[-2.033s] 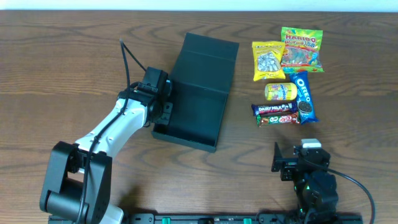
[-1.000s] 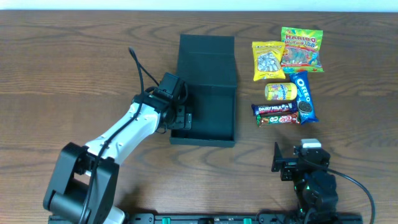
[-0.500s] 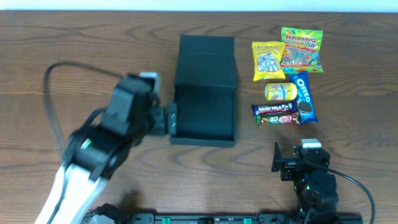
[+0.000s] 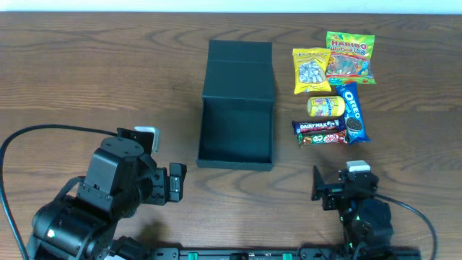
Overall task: Pack container
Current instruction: 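Nudge the box into place with the left gripper, then retract left, then reach the right gripper to the blue Oreo pack and grasp it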
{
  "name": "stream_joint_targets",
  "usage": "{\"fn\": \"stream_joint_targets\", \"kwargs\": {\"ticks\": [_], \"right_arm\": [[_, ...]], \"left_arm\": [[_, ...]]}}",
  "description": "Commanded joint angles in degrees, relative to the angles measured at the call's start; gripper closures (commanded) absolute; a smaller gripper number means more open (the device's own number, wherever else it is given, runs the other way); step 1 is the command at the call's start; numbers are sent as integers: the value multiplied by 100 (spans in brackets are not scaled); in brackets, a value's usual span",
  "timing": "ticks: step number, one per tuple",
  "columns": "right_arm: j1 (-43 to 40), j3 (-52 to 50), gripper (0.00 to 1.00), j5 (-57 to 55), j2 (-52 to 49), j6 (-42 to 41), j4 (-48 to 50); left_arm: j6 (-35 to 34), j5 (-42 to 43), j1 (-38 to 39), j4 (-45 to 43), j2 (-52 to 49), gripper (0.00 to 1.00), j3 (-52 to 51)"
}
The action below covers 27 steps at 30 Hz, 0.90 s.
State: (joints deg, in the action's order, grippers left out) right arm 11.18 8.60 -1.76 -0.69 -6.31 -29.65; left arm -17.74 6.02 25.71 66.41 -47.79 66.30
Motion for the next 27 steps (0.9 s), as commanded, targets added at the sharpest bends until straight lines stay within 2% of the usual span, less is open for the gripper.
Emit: {"fn": "stream_joint_targets", "kwargs": {"ticks": [1,2,6,8,10,14,17,21,24,27], "right_arm": [[15,-4,1,1969,37,-2138,125],[15,-4,1,2468,37,-2765,52],[15,-13,1,2312,37,-4478,350],[15,-13,1,2592,37,-4459,407],[15,-13,1,3331,35,-4461,267],[15,-11,1,4605,-33,-5204,588],[11,-9,1,4336,-181,-5023,1005],[-9,-4,1,3423,-822,-4072,1679],[-192,293,1,3134,-1766,-3093,2210],[-457,1047,1,3132,-2726,-2323,1937]], "left_arm": [[105,-4,-17,-157,-4,5,-20],[105,-7,-17,-269,-9,5,-57],[101,-20,-17,-367,-20,5,-136],[101,-17,-17,-321,-50,5,-140],[76,35,-17,-116,-72,5,-140],[15,256,-17,372,-94,5,-140],[17,289,-17,356,-94,5,-140],[254,170,-17,-26,-107,5,-140],[452,44,-17,-177,-153,5,-142],[448,55,-17,-190,-212,5,-144]]}}
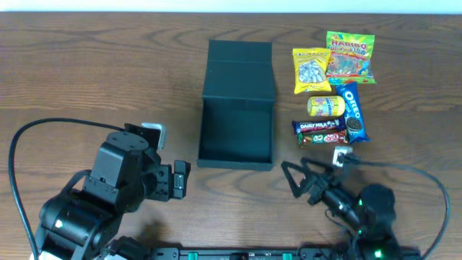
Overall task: Pack container
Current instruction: 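Reach the right gripper to the blue Oreo pack and grasp it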
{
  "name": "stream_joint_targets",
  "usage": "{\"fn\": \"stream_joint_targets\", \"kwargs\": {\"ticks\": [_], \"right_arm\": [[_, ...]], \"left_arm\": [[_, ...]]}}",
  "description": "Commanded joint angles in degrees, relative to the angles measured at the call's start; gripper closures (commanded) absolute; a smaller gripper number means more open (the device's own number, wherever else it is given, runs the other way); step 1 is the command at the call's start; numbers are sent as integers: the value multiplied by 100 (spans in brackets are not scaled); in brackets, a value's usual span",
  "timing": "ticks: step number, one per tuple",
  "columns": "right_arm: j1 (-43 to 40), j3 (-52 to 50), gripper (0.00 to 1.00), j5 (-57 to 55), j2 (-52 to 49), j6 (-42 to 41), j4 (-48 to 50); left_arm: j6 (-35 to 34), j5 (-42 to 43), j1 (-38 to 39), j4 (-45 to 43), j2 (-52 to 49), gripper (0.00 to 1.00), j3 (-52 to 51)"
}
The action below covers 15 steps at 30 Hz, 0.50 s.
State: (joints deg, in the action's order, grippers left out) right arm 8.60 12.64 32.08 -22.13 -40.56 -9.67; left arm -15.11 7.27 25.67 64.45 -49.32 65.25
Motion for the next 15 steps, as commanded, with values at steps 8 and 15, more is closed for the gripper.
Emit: {"fn": "stream_joint_targets", "kwargs": {"ticks": [8,15], "right_arm": [[-817,4166,1,-1123,-3268,3477,-2796],[-1270,5742,1,-2476,-5010,4188,-4251]], "left_arm": [[186,22,-13,70,-129,5,-39],[190,2,-13,63,-129,4,-39]]}}
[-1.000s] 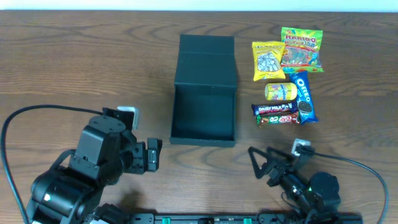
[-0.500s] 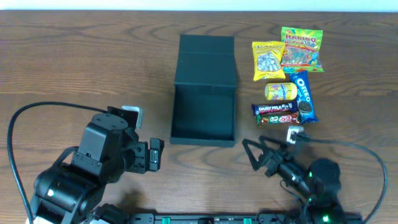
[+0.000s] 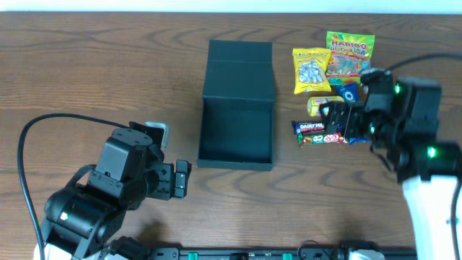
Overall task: Pack container
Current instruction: 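Reach the right gripper to the blue Oreo pack and grasp it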
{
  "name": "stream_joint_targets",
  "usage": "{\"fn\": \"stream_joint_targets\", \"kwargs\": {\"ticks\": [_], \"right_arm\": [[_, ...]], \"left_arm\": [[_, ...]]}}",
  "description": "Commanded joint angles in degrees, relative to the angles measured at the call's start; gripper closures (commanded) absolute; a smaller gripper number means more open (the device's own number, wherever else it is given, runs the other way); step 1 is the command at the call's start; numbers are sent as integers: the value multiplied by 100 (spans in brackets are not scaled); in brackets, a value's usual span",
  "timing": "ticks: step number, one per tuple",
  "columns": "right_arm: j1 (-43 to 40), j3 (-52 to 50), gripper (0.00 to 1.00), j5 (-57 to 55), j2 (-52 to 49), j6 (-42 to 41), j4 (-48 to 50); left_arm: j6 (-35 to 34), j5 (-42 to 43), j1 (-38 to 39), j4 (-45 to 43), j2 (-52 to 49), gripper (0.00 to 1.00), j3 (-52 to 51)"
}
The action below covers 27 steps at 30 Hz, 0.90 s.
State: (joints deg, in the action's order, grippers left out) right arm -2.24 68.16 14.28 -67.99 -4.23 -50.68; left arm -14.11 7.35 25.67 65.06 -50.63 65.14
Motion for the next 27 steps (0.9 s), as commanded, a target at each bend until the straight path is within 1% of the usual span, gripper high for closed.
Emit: {"fn": "stream_joint_targets", "kwargs": {"ticks": [1,7,11,13,18,23,27], "right_arm": [[-299,212,1,-704,-640,660,-188],[-907,214,2,-726,-1670,820,-109],[-1126,214,2,-726,-2234,817,203],[-1156,214,3,-728,-2441,822,339],[-1156,214,5,-831,-2949,1217,595],[-1156,214,12,-1102,-3432,1309,798],[-1156,214,14,-1137,-3676,1309,925]], "left_arm": [[92,-7,-13,2,2,5,-28],[129,-28,-13,0,2,5,-28],[133,-31,-13,-39,-15,4,-28],[131,-28,-13,-66,-33,5,-28],[129,-28,-13,-83,-146,5,-28],[127,-26,-13,-83,-302,5,-28],[127,-26,-13,-85,-380,5,-28]]}}
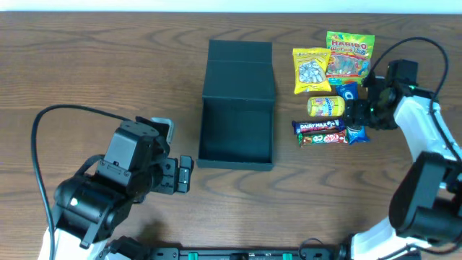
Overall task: Pack container
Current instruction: 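Reach the right gripper to the blue Oreo pack and grasp it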
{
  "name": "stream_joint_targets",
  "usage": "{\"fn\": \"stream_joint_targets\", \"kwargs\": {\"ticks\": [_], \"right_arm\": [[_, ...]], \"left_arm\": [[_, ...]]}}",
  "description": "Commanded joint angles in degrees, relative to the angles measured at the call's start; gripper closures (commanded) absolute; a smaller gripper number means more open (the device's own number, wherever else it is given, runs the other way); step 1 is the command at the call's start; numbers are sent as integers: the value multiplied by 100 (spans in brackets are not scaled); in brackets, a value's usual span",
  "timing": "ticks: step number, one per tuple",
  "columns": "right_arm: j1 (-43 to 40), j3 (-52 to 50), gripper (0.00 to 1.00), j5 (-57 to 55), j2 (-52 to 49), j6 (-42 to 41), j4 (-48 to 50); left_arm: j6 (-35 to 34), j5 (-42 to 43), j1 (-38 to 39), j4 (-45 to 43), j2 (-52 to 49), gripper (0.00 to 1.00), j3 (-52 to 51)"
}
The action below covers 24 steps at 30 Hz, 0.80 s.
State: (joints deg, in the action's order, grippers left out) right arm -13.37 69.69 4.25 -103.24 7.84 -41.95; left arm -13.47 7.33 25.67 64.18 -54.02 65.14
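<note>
A dark box point(236, 155) stands open at mid-table, its lid point(240, 68) folded back behind it. To its right lie a yellow snack bag point(312, 70), a Haribo bag point(349, 56), a yellow tub point(325, 106), a Dairy Milk bar point(319, 126), a second bar point(321, 138) and a blue Oreo pack point(357, 133). My right gripper point(359, 113) is down over the middle of the Oreo pack, open, with its fingers at the pack's sides. Left of the box, near the front, my left gripper point(184, 175) is open and holds nothing.
The right arm point(419, 130) reaches in from the front right and curves past the snacks. The left arm's bulky body point(115, 188) and its cable fill the front left. Bare wooden tabletop point(101, 65) shows at the back left.
My right gripper was high above the Dairy Milk bar and the Oreo pack; now it is low on the Oreo pack, wrist turned toward the right. The left arm has shifted slightly right.
Both arms were folded at the table's front edge. Then the right gripper pointed forward toward the snacks. After that it was raised over the bars and the Oreo pack, and now it is down on the Oreo pack. All snacks lie where they were.
</note>
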Motion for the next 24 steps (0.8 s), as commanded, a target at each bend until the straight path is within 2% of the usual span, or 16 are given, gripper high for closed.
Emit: {"fn": "stream_joint_targets", "kwargs": {"ticks": [1,11,24], "right_arm": [[-44,61,16,-173,-203,101,92],[-44,59,28,-446,-525,-20,404],[-42,59,28,-448,-745,-28,472]], "left_arm": [[63,-24,-13,0,-61,5,-28],[66,-26,-13,-68,-72,5,-28],[63,-24,-13,-109,-72,5,-28]]}}
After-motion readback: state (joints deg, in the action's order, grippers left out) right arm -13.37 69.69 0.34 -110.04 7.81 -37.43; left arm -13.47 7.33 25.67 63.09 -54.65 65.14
